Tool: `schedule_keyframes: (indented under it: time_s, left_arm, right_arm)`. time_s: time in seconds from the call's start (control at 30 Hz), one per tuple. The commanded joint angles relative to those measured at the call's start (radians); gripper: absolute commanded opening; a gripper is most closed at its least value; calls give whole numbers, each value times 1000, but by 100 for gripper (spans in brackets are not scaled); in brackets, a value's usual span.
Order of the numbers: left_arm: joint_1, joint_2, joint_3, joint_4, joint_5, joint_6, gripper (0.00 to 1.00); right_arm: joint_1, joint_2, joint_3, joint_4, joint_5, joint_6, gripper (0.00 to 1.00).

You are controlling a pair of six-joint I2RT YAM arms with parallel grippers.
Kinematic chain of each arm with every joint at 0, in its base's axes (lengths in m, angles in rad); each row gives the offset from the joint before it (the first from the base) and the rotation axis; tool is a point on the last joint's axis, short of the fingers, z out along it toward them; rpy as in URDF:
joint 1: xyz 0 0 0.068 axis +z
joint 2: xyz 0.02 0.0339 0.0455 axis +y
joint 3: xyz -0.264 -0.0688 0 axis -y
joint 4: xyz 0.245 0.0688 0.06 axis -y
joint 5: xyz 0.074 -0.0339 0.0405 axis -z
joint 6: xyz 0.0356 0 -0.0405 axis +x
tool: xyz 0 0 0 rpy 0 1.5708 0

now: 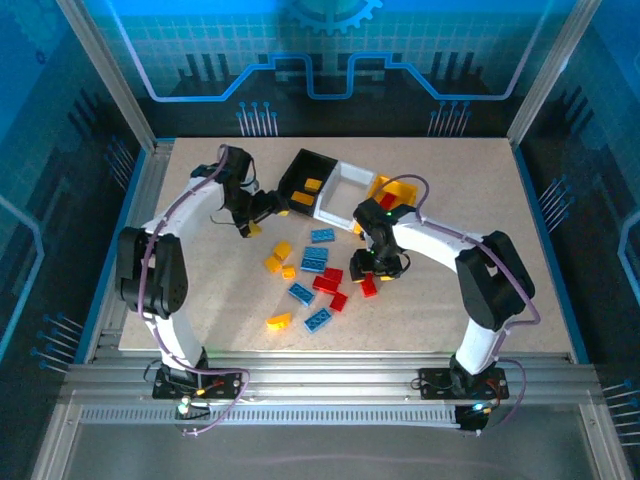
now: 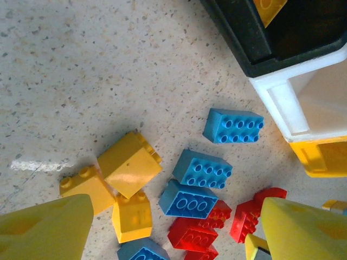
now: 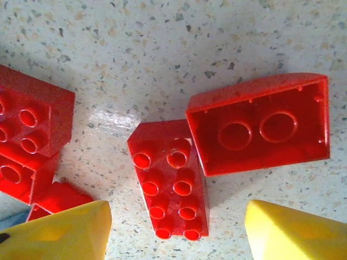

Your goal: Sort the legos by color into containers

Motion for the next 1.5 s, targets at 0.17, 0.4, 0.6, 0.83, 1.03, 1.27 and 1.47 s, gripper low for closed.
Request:
schedule_keyframes:
  time_s: [0.17, 0.4, 0.6, 0.83, 1.03, 1.27, 1.47]
  left_arm:
    - [37, -102, -81, -6, 22, 30, 82]
    - [52, -158, -154, 10, 19, 30, 82]
    - [54, -190, -202, 12, 3, 52, 82]
    - [54, -222, -234, -14, -48, 116, 82]
    - [54, -253, -260, -45, -83, 162, 83]
    - [52, -313, -305, -80, -109, 206, 84]
    - [52, -322, -348, -94, -107, 231, 91]
  right_arm:
    - [72, 131, 58, -17, 105, -37, 62]
    - [99, 120, 63, -32, 132, -27, 39]
    - [104, 38, 89, -86, 110, -24, 33]
    - [-2, -57, 273, -170, 38, -5, 35]
    - [-159, 65, 514, -211, -13, 16, 35]
    - [-243, 267, 705, -232, 1, 24, 35]
    - [-271, 392, 780, -246, 22, 14, 35]
